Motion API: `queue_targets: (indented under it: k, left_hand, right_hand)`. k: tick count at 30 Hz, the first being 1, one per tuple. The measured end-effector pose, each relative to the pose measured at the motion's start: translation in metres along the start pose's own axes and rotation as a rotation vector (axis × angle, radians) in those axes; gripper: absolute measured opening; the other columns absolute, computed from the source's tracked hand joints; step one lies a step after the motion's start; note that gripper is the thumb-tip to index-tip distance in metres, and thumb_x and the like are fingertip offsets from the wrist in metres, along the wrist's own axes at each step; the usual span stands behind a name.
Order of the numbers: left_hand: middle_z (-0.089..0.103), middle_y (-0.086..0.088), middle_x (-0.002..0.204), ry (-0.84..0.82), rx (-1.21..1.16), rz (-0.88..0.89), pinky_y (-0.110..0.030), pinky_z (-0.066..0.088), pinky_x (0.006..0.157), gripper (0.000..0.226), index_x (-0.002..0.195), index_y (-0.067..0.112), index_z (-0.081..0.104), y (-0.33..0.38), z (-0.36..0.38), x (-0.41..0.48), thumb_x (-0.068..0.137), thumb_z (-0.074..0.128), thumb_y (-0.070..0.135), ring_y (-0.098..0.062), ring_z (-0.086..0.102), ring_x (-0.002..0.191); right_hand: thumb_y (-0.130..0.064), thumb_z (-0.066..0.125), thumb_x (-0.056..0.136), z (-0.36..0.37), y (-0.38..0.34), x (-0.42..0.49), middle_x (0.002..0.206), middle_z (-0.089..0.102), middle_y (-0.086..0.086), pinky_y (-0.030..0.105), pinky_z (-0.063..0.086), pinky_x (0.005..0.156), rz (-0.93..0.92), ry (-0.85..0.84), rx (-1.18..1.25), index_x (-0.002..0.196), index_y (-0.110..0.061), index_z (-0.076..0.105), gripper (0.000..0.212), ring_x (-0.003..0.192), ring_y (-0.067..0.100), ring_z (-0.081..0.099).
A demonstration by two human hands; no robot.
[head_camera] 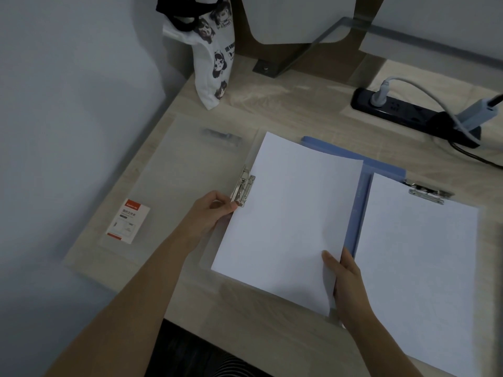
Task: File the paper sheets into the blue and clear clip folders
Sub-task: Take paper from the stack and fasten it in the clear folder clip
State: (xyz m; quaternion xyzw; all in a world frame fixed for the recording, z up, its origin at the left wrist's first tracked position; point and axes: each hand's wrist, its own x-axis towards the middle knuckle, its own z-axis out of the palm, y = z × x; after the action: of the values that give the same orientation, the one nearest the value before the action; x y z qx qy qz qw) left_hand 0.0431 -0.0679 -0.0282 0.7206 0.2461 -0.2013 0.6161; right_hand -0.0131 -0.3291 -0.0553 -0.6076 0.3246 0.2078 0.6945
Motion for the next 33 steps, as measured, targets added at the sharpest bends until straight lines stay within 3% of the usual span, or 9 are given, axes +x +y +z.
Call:
queue_targets:
  k: [4, 8, 12, 14, 16, 19, 24, 29, 33]
  left_hand:
    - [0.065, 0.007, 0.075, -0.019, -0.007, -0.026, -0.017, 0.029, 0.05, 0.009, 0.08, 0.018, 0.059, -0.004, -0.006, 0.0, 0.088, 0.061, 0.023, 0.0, 0.045, 0.05]
    - [0.067, 0.011, 0.079, -0.011, -0.016, -0.037, -0.02, 0.033, 0.058, 0.01, 0.092, 0.014, 0.063, -0.004, -0.004, -0.003, 0.09, 0.057, 0.022, 0.006, 0.055, 0.056]
    - [0.06, 0.016, 0.065, 0.045, 0.013, 0.005, -0.018, 0.029, 0.055, 0.009, 0.09, 0.015, 0.061, 0.007, 0.001, -0.018, 0.092, 0.054, 0.021, -0.004, 0.042, 0.061]
    - [0.059, 0.017, 0.063, 0.077, 0.023, 0.056, -0.019, 0.028, 0.055, 0.01, 0.09, 0.015, 0.06, 0.017, 0.005, -0.032, 0.091, 0.054, 0.022, -0.004, 0.042, 0.061]
    - [0.059, 0.018, 0.067, 0.083, 0.012, 0.115, -0.019, 0.03, 0.056, 0.01, 0.089, 0.015, 0.059, 0.032, 0.012, -0.048, 0.091, 0.054, 0.024, -0.002, 0.044, 0.062]
    - [0.055, 0.007, 0.076, 0.087, -0.064, 0.211, -0.01, 0.039, 0.055, 0.011, 0.085, 0.015, 0.055, 0.057, 0.031, -0.073, 0.092, 0.051, 0.023, 0.002, 0.05, 0.061]
    - [0.067, 0.009, 0.082, -0.009, -0.146, 0.342, -0.005, 0.047, 0.058, 0.023, 0.09, 0.016, 0.064, 0.094, 0.089, -0.116, 0.096, 0.043, 0.024, 0.008, 0.064, 0.067]
    - [0.066, 0.0, 0.11, -0.215, -0.016, 0.477, -0.022, 0.054, 0.086, 0.025, 0.113, 0.012, 0.061, 0.101, 0.164, -0.13, 0.096, 0.044, 0.014, -0.008, 0.064, 0.1]
    - [0.062, 0.007, 0.107, -0.326, 0.073, 0.412, -0.019, 0.048, 0.088, 0.021, 0.108, 0.019, 0.062, 0.079, 0.218, -0.121, 0.095, 0.047, 0.013, -0.002, 0.058, 0.099]
  right_hand:
    - [-0.013, 0.047, 0.094, 0.002, -0.002, -0.002, 0.124, 0.06, 0.004, 0.047, 0.041, 0.103, -0.025, -0.012, -0.035, 0.132, -0.019, 0.048, 0.039, 0.113, 0.026, 0.056]
    - [-0.01, 0.051, 0.092, 0.012, -0.008, -0.004, 0.126, 0.05, 0.002, 0.031, 0.035, 0.101, -0.184, 0.08, -0.283, 0.135, -0.017, 0.034, 0.047, 0.119, 0.023, 0.048]
    - [-0.011, 0.062, 0.086, 0.019, -0.01, -0.003, 0.14, 0.031, 0.014, 0.04, 0.033, 0.106, -0.326, 0.211, -0.72, 0.146, -0.013, 0.019, 0.074, 0.125, 0.03, 0.037]
    - [-0.015, 0.058, 0.088, 0.014, -0.011, -0.002, 0.148, 0.024, 0.016, 0.038, 0.025, 0.11, -0.438, 0.167, -1.018, 0.144, -0.007, 0.026, 0.065, 0.134, 0.033, 0.028]
    - [-0.023, 0.051, 0.093, 0.008, -0.017, -0.001, 0.155, 0.016, 0.011, 0.034, 0.015, 0.115, -0.429, -0.004, -1.111, 0.144, -0.007, 0.024, 0.06, 0.142, 0.028, 0.017]
    - [-0.036, 0.046, 0.094, 0.002, -0.04, -0.012, 0.156, 0.018, 0.002, 0.032, 0.018, 0.115, -0.288, -0.205, -0.952, 0.144, -0.017, 0.026, 0.058, 0.143, 0.019, 0.018]
    - [-0.044, 0.046, 0.088, -0.03, -0.091, -0.053, 0.137, 0.052, 0.002, 0.033, 0.044, 0.099, -0.071, -0.422, -0.369, 0.128, -0.024, 0.049, 0.045, 0.12, 0.019, 0.054]
    - [-0.069, 0.048, 0.068, -0.093, -0.114, -0.085, 0.124, 0.064, -0.002, 0.032, 0.057, 0.082, -0.185, -0.444, -0.084, 0.129, -0.026, 0.051, 0.074, 0.112, 0.016, 0.062]
    - [-0.073, 0.058, 0.064, -0.15, -0.116, -0.094, 0.125, 0.063, 0.001, 0.031, 0.056, 0.083, -0.232, -0.429, 0.037, 0.128, -0.024, 0.054, 0.082, 0.114, 0.02, 0.06]
